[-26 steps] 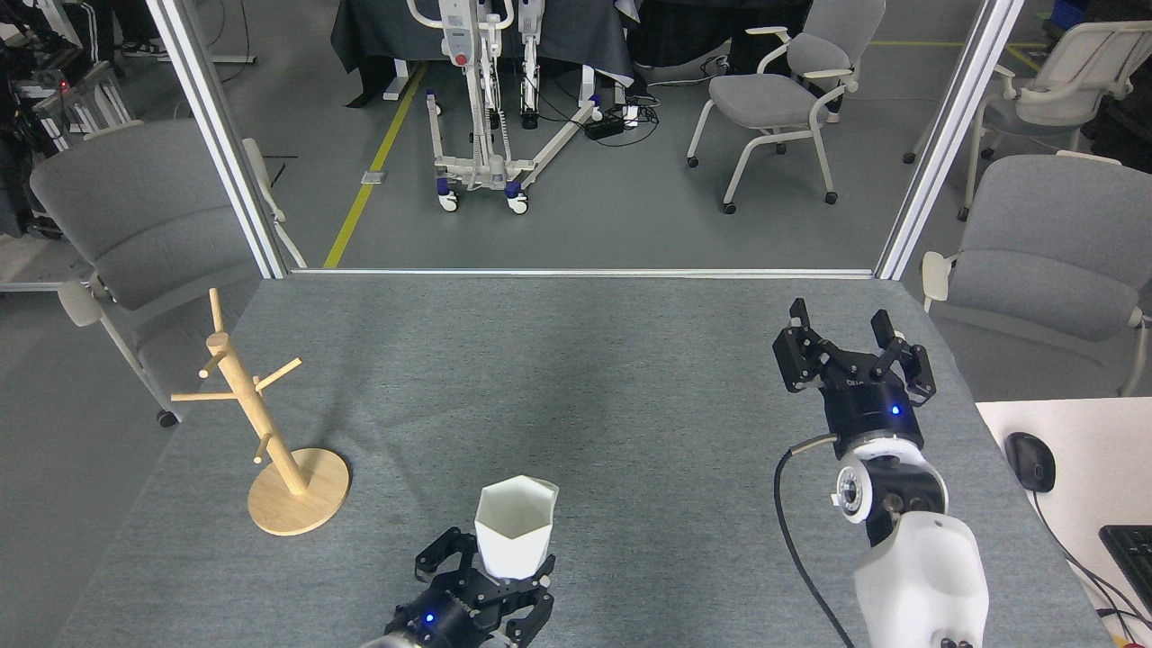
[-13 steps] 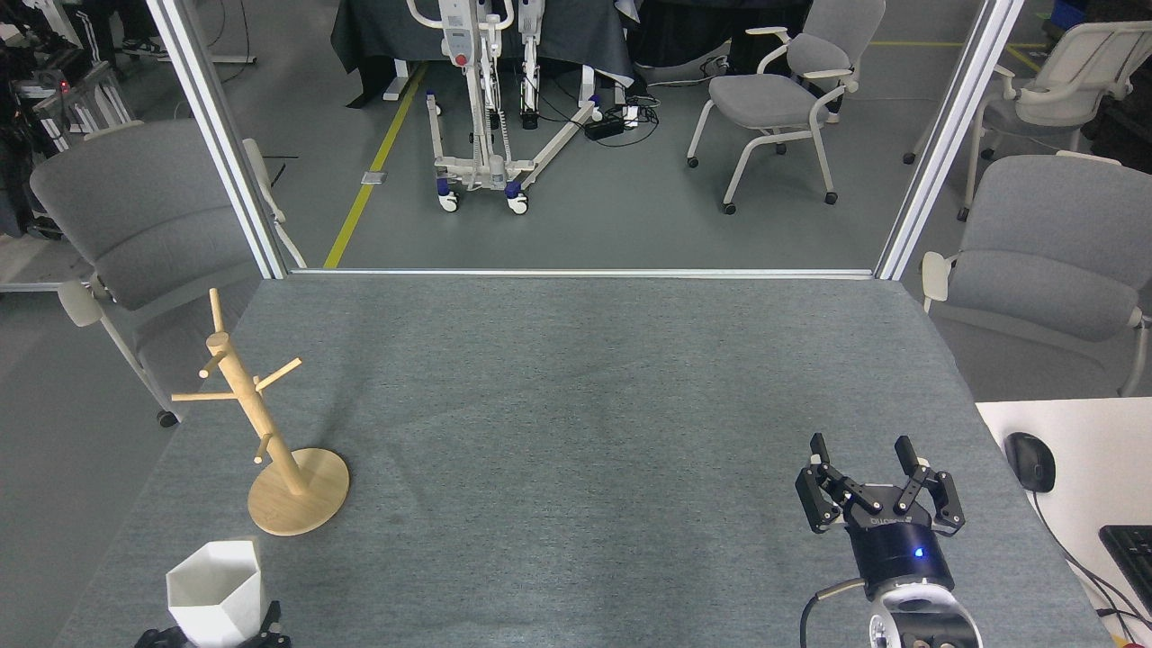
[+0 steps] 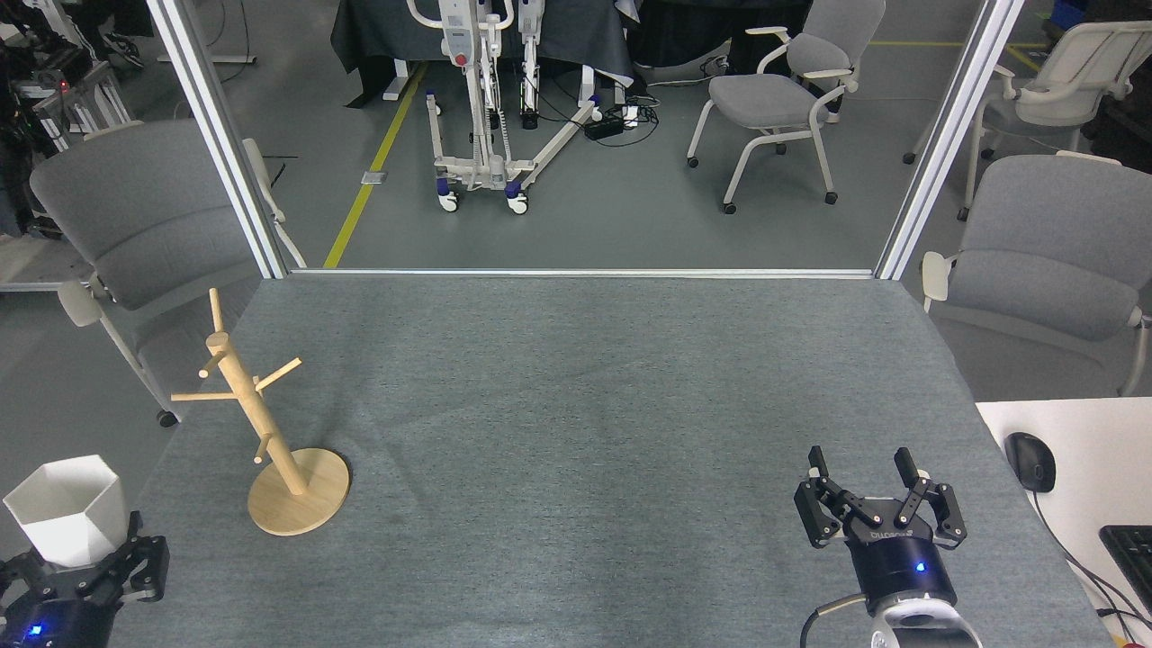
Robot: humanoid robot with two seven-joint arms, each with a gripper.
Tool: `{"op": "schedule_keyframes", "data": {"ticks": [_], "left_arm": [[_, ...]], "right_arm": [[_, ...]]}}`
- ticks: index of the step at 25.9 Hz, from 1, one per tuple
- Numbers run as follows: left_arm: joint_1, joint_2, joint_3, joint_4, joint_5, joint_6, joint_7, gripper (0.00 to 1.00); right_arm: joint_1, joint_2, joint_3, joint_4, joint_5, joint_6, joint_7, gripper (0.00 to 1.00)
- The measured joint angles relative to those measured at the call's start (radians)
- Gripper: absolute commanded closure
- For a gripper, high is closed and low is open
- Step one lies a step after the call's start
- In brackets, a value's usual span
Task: Hang cup on storage rack
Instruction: 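Carry the cup with the left gripper toward the wooden stand, then hook the cup onto a peg of the wooden stand with the left gripper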
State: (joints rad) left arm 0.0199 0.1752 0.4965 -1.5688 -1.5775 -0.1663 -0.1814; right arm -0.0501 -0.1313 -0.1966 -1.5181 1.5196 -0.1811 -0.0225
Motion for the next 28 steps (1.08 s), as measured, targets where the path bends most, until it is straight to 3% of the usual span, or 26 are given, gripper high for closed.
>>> {"op": "schedule_keyframes", "data": {"ticks": [4, 8, 28], "left_arm": [[-0.133, -0.005, 0.001, 0.040, -0.142, 0.008, -0.056, 1.00], [-0.194, -0.008, 0.000, 0.049, -0.195, 0.010, -0.073, 1.00], [-0.208, -0.062, -0.105, 0.045, -0.302, 0.007, -0.077, 1.00]], "right_arm": [[-0.002, 0.001, 0.000, 0.016, 0.002, 0.000, 0.000, 0.00], [-0.006, 0.003, 0.000, 0.023, 0.002, 0.000, 0.002, 0.00], [-0.033, -0.007, -0.002, 0.058, 0.000, 0.003, -0.002, 0.00]]}}
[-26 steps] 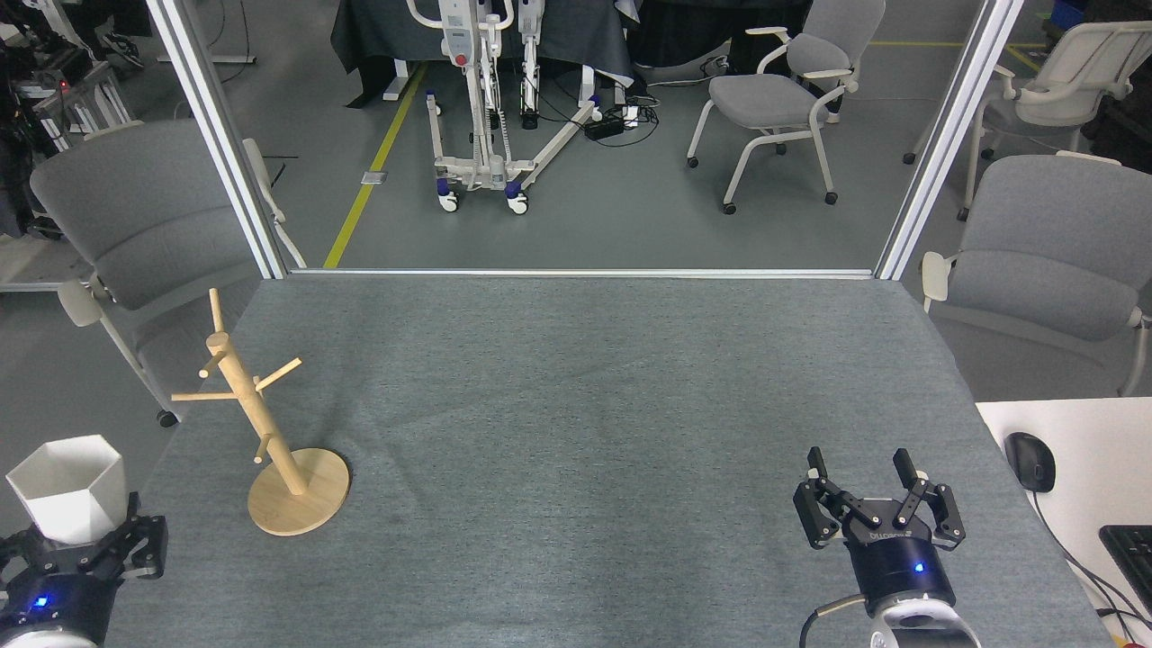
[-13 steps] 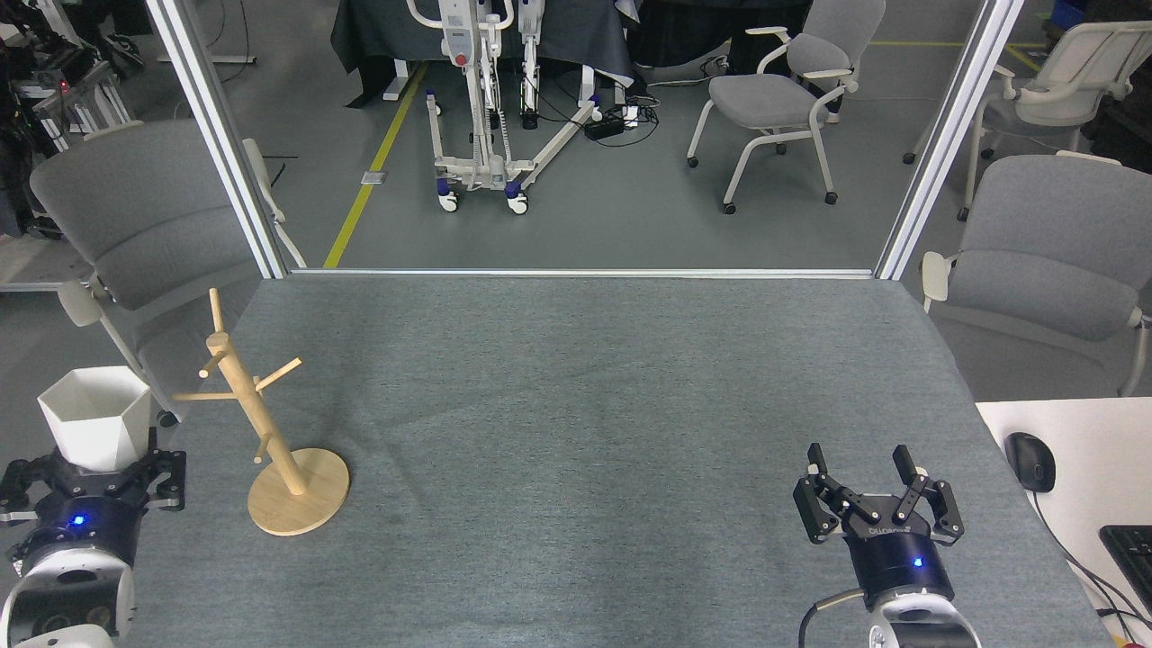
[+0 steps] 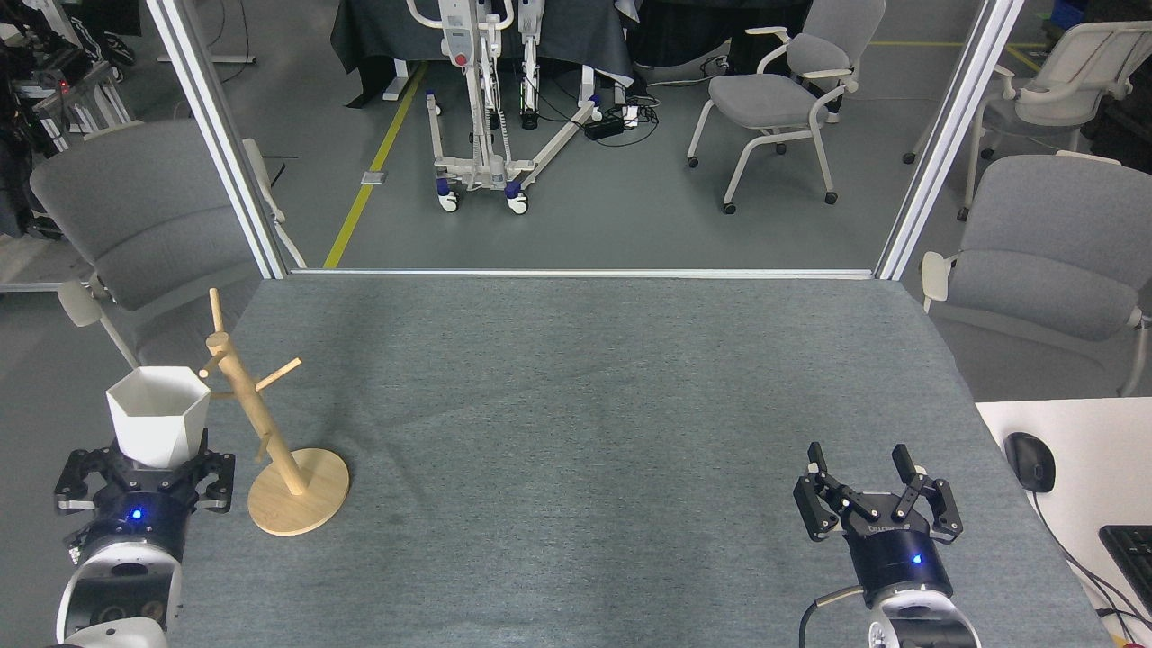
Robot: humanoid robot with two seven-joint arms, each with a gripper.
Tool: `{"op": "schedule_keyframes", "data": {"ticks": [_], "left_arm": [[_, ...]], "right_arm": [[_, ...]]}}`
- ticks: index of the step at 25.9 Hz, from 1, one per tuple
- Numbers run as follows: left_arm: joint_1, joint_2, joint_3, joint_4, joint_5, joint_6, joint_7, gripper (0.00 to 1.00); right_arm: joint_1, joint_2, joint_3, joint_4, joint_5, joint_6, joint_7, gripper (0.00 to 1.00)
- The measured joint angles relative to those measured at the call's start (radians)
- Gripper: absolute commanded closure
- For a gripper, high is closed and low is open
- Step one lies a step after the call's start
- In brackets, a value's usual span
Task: Hang cup on storage rack
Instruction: 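Hook the cup onto a peg of the wooden stand with the left gripper, then open the left gripper and withdraw it from the stand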
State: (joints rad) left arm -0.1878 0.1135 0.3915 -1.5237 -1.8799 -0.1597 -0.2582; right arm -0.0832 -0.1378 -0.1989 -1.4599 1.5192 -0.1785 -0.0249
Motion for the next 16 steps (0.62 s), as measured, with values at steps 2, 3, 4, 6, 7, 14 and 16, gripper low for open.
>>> {"op": "schedule_keyframes", "data": {"ticks": [2, 3, 4, 6, 7, 14, 16], "left_arm": [[0.002, -0.001, -0.007, 0.000, -0.004, 0.000, 0.001, 1.00], [0.004, -0.001, -0.011, 0.000, -0.005, 0.000, 0.002, 1.00], [0.005, 0.000, -0.015, 0.000, -0.007, -0.002, 0.002, 1.00], [0.008, 0.000, -0.025, 0.001, -0.013, -0.002, 0.002, 1.00], [0.009, -0.001, -0.030, 0.003, -0.018, -0.002, 0.002, 1.00], [0.011, -0.004, -0.050, 0.018, -0.036, 0.000, 0.000, 0.15], [0.011, -0.005, -0.053, 0.029, -0.037, 0.001, 0.001, 0.08]], "right_arm": [[0.000, 0.001, 0.000, 0.002, 0.000, 0.003, 0.000, 0.00], [0.000, 0.002, 0.000, 0.004, 0.000, 0.004, 0.000, 0.00], [0.000, 0.003, 0.000, 0.005, 0.000, 0.005, 0.000, 0.00], [0.000, 0.004, 0.000, 0.007, 0.000, 0.005, -0.001, 0.00], [0.000, 0.004, 0.000, 0.008, 0.000, 0.005, -0.001, 0.00], [-0.001, 0.006, 0.001, 0.009, 0.000, 0.004, -0.005, 0.00], [-0.002, 0.006, 0.001, 0.009, 0.000, 0.002, -0.002, 0.00]]}}
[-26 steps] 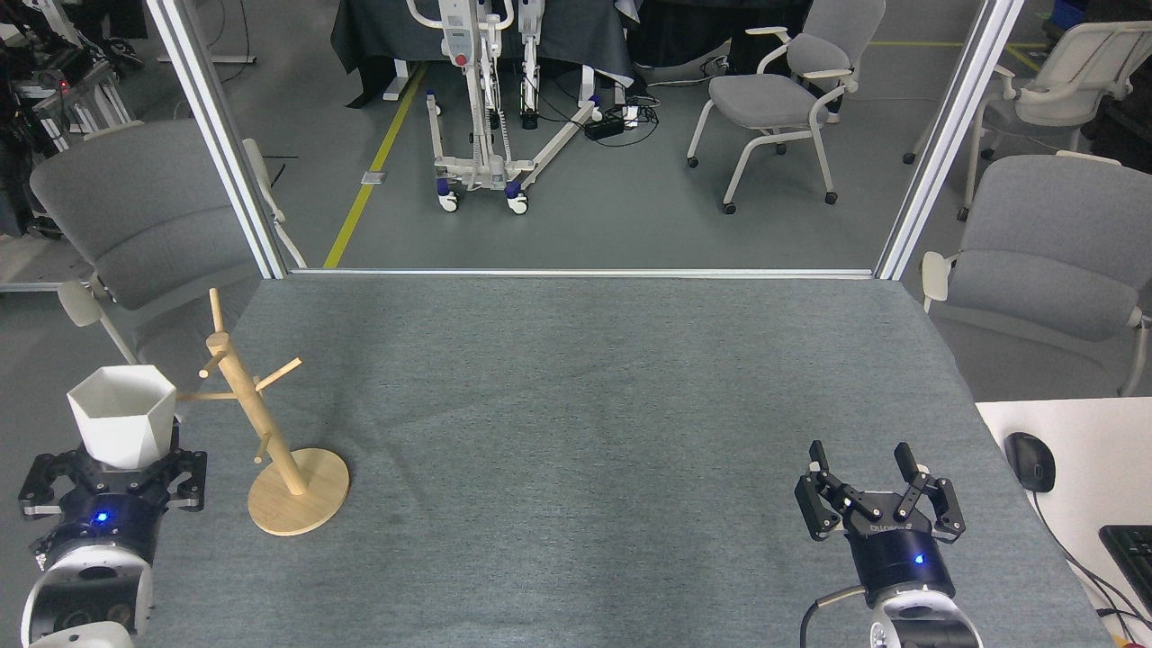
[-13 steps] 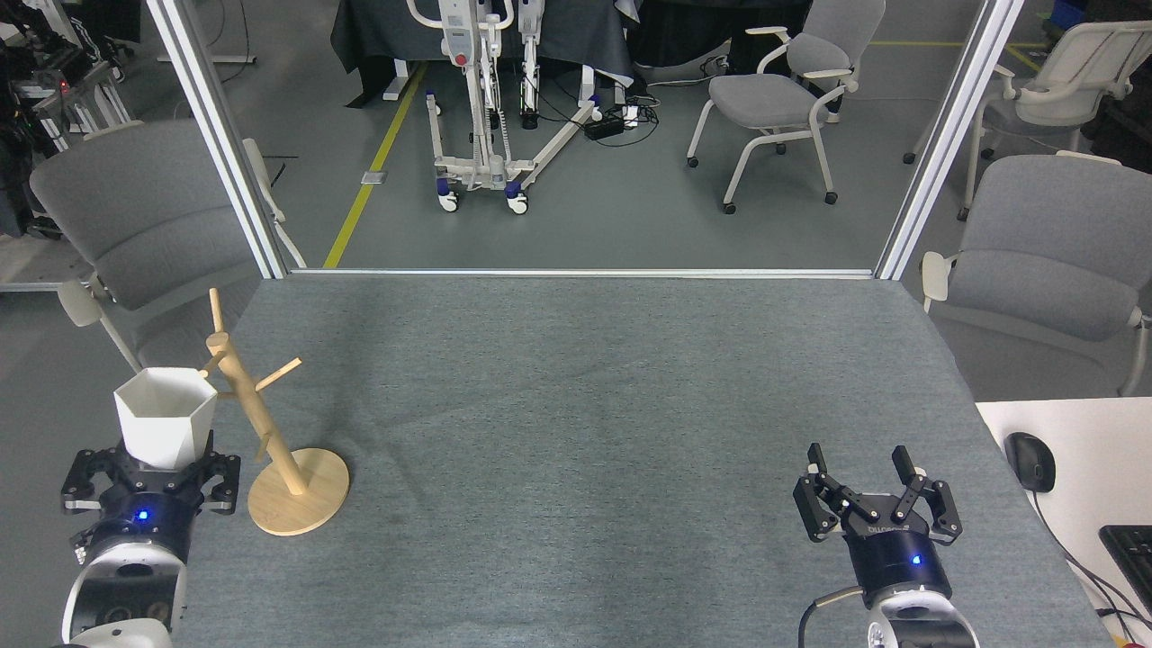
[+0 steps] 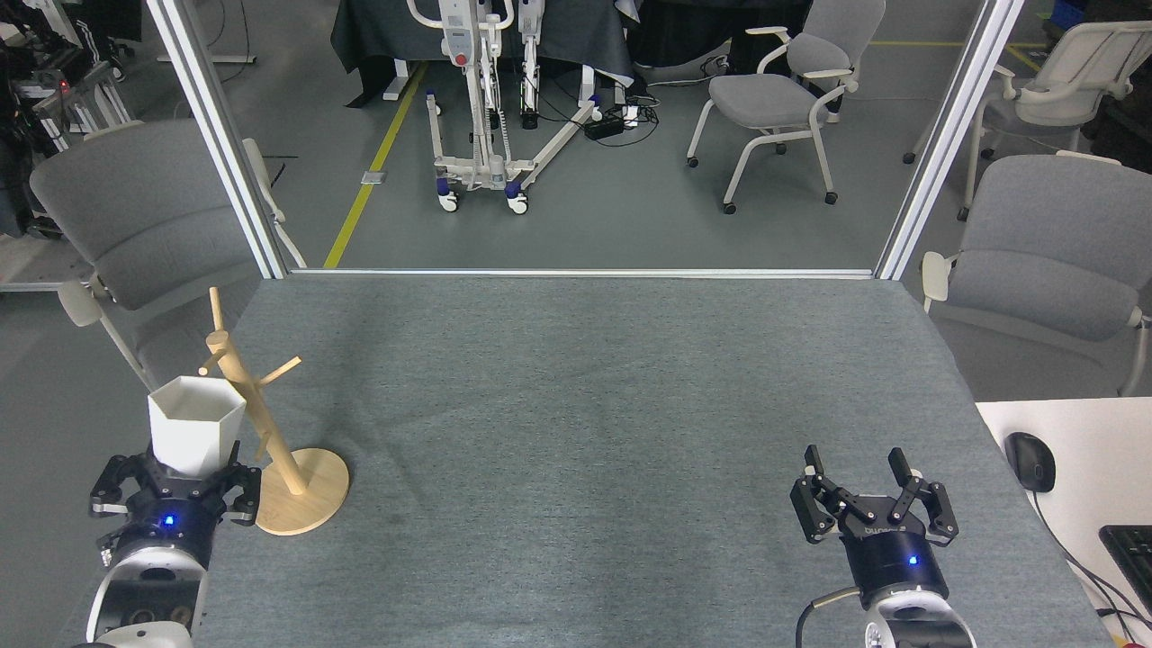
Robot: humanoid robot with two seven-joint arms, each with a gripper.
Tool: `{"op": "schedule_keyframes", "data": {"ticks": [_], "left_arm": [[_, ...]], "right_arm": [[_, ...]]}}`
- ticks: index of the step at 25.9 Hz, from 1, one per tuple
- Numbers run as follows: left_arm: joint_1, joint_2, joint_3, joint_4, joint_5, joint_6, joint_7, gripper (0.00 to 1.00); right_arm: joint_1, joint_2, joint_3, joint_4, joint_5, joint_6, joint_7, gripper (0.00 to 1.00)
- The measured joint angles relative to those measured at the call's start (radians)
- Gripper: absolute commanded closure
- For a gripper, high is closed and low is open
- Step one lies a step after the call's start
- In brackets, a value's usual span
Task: Hang cup on storage rack
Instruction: 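Open the left gripper and withdraw it from the stand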
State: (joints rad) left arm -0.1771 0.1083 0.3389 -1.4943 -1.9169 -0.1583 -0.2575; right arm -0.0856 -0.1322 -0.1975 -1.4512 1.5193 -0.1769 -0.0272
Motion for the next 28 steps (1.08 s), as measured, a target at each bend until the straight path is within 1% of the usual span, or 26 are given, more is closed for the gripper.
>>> {"op": "schedule_keyframes", "data": {"ticks": [3, 4, 10, 16, 22, 26, 28], "left_arm": [[0.000, -0.001, -0.004, 0.021, 0.000, 0.001, 0.008, 0.06], [0.000, -0.001, -0.004, 0.029, 0.000, 0.002, 0.011, 0.03], [0.000, -0.014, -0.006, 0.086, 0.002, 0.002, 0.051, 0.03], [0.001, -0.048, -0.006, 0.165, 0.003, 0.001, 0.100, 0.02], [0.001, -0.114, -0.007, 0.228, 0.010, -0.008, 0.140, 0.02], [0.001, -0.189, -0.025, 0.232, 0.015, -0.016, 0.183, 0.02], [-0.001, -0.216, -0.060, 0.229, 0.021, -0.014, 0.202, 0.02]], "right_arm": [[-0.006, -0.001, 0.001, 0.004, 0.000, -0.002, 0.000, 0.00], [-0.007, -0.001, 0.001, 0.005, 0.000, -0.002, 0.001, 0.00], [-0.011, 0.002, 0.000, 0.009, -0.001, -0.002, 0.001, 0.00], [-0.011, 0.003, 0.000, 0.009, -0.002, 0.000, 0.001, 0.00], [-0.011, 0.003, 0.000, 0.010, -0.002, 0.000, 0.001, 0.00], [-0.011, 0.003, 0.000, 0.011, -0.002, 0.000, 0.001, 0.00], [-0.011, 0.003, 0.000, 0.011, -0.002, 0.000, 0.002, 0.00]]}}
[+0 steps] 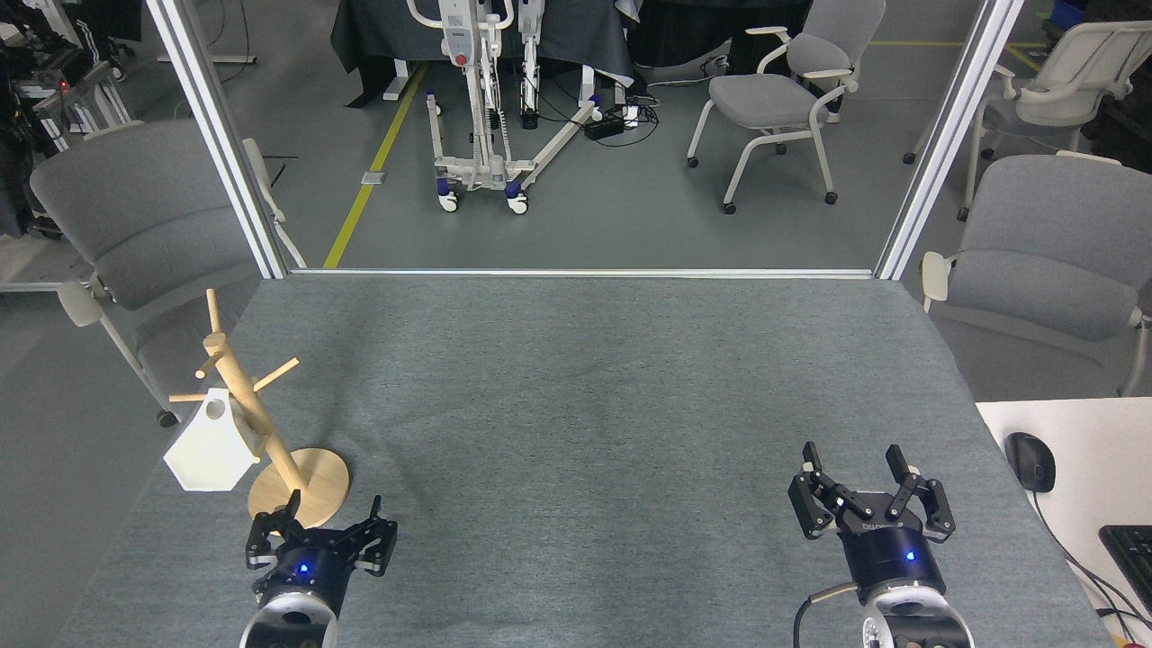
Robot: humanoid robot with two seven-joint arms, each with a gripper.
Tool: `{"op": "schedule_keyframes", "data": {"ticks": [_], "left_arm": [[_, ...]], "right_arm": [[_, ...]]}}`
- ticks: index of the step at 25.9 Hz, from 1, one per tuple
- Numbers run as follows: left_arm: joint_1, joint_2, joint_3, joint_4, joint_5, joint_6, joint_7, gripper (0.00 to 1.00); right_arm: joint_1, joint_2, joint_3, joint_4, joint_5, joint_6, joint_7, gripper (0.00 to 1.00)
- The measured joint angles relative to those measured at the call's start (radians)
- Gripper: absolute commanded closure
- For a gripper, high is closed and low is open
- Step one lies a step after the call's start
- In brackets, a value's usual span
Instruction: Hang cup on storage rack
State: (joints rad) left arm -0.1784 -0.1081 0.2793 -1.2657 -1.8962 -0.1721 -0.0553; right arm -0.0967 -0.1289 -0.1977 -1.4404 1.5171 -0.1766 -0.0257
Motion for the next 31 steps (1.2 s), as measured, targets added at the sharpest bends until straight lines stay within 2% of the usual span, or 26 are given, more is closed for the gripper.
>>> {"op": "schedule_keyframes", "data": {"ticks": [8, 12, 16, 19, 22, 31], "left_arm": [[-0.055, -0.026, -0.252, -0.069, 0.164, 0.102, 0.030, 0.02], [-0.064, -0.027, -0.346, -0.143, 0.196, 0.169, 0.025, 0.02], [-0.002, -0.025, -0.422, -0.250, 0.207, 0.212, 0.018, 0.02], [0.049, -0.023, -0.446, -0.307, 0.209, 0.223, 0.014, 0.02], [0.066, -0.022, -0.449, -0.311, 0.210, 0.227, 0.007, 0.02], [0.016, -0.027, -0.420, -0.220, 0.209, 0.228, -0.029, 0.02]], "right_arm": [[-0.027, 0.021, 0.001, 0.008, -0.002, 0.003, 0.003, 0.00], [-0.069, 0.036, 0.001, 0.052, -0.003, 0.006, 0.002, 0.00], [-0.116, 0.039, 0.001, 0.111, -0.003, 0.006, -0.003, 0.00], [-0.128, 0.041, 0.001, 0.127, -0.003, 0.006, -0.005, 0.00], [-0.129, 0.048, 0.002, 0.130, -0.002, 0.006, -0.005, 0.00], [-0.065, 0.055, 0.031, 0.087, 0.000, -0.002, -0.007, 0.00]]}}
